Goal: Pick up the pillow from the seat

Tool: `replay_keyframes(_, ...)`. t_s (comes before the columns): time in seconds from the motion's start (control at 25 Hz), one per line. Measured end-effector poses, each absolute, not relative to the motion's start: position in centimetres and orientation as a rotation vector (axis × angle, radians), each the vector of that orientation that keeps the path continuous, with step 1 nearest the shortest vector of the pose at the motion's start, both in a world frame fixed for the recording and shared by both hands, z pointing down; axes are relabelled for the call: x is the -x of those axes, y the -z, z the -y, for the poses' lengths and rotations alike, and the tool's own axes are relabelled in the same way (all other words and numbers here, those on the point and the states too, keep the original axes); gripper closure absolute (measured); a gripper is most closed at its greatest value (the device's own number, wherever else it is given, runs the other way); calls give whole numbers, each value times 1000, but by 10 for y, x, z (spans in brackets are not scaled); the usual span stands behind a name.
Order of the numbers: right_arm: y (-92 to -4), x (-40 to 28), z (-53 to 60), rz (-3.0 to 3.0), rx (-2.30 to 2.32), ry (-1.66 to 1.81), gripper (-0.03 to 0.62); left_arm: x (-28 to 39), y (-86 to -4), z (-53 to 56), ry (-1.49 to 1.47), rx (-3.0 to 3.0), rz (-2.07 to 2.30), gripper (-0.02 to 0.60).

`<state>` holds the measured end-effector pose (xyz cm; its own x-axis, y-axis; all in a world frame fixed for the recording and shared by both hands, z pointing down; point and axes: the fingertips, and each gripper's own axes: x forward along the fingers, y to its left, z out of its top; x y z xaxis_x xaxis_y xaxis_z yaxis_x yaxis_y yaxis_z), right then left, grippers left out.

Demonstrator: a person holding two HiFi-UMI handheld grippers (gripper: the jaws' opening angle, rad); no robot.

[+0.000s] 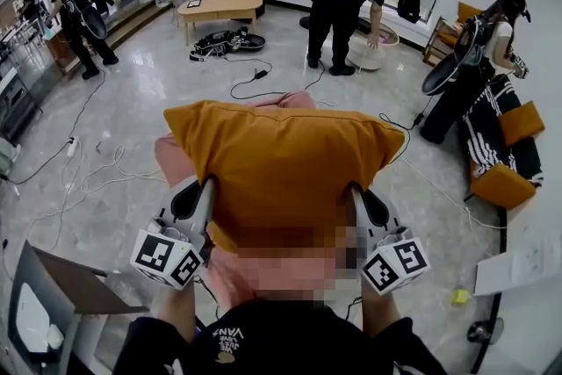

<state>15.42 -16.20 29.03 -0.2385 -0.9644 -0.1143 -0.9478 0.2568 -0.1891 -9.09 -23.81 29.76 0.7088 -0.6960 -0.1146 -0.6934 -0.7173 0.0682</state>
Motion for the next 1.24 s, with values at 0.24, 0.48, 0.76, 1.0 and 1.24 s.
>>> replay_keyframes(0.24,-291,-160,162,-2295,1829,90,582,84,-300,240,181,-2901,1162,558)
replay_keyframes(0.48,-296,-175,165,-2282,1865,114,582,69,-305,244,158,-2895,1133,558)
replay_keyframes(0.76,-300,-177,172,-2284,1874,123,582,67,-310,251,155,-2891,1129,558)
replay_keyframes(1.0,-303,-175,179,-2298,1875,135,582,69,-312,257,141,-2873,1136,558)
replay_keyframes(1.24,-307,-175,183,-2307,1872,152,582,69,-316,262,128,-2864,1139,558)
